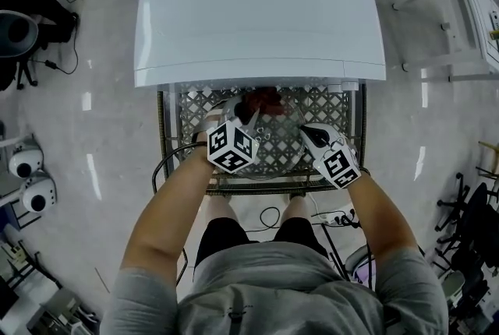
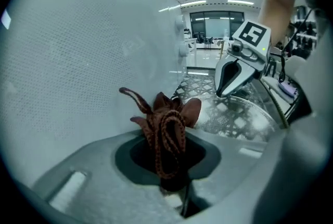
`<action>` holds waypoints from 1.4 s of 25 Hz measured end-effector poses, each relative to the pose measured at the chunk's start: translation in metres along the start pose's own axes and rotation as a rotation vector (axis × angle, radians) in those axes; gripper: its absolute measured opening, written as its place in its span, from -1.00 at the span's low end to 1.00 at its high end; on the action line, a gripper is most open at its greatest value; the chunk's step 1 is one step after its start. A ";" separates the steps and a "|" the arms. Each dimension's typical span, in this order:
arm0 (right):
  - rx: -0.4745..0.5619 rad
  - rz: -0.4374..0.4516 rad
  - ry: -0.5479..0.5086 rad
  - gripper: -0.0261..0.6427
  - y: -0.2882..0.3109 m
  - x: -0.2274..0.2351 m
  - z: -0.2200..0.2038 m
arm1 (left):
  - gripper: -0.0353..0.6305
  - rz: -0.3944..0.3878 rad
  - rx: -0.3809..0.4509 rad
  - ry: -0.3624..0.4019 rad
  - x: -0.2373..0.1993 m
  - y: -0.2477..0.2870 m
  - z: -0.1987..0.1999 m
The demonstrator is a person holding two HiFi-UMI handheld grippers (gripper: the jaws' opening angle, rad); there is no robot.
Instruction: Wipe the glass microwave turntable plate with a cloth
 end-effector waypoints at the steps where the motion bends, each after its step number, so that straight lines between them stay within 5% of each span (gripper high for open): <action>1: -0.002 0.000 -0.002 -0.89 0.000 0.000 0.000 | -0.68 0.014 -0.005 -0.013 -0.003 -0.006 -0.006; 14: -0.018 -0.004 -0.011 -0.89 0.001 0.000 -0.001 | -0.69 0.099 -0.001 -0.180 -0.014 -0.064 -0.054; 20: -0.003 -0.014 0.009 -0.89 0.000 -0.001 -0.001 | -0.69 0.053 0.115 -0.161 0.003 -0.070 -0.017; 27: 0.017 -0.012 -0.001 -0.89 0.000 -0.002 -0.002 | -0.69 -0.109 0.240 -0.108 0.046 -0.021 0.045; 31: 0.029 -0.016 0.003 -0.89 -0.001 -0.003 -0.002 | -0.69 -0.169 0.241 -0.068 0.065 0.014 0.066; 35: 0.036 -0.019 -0.002 -0.89 -0.001 -0.002 -0.003 | -0.69 -0.173 0.152 -0.043 0.068 0.044 0.059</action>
Point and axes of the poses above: the fingertips, and each gripper's own axes: y forward along the fingers, x to its right, z out of its top, the point moved 10 cm from there along -y, backward along the fingers, and after that the axes turned 10 degrees about -z, right-handed, at the moved point
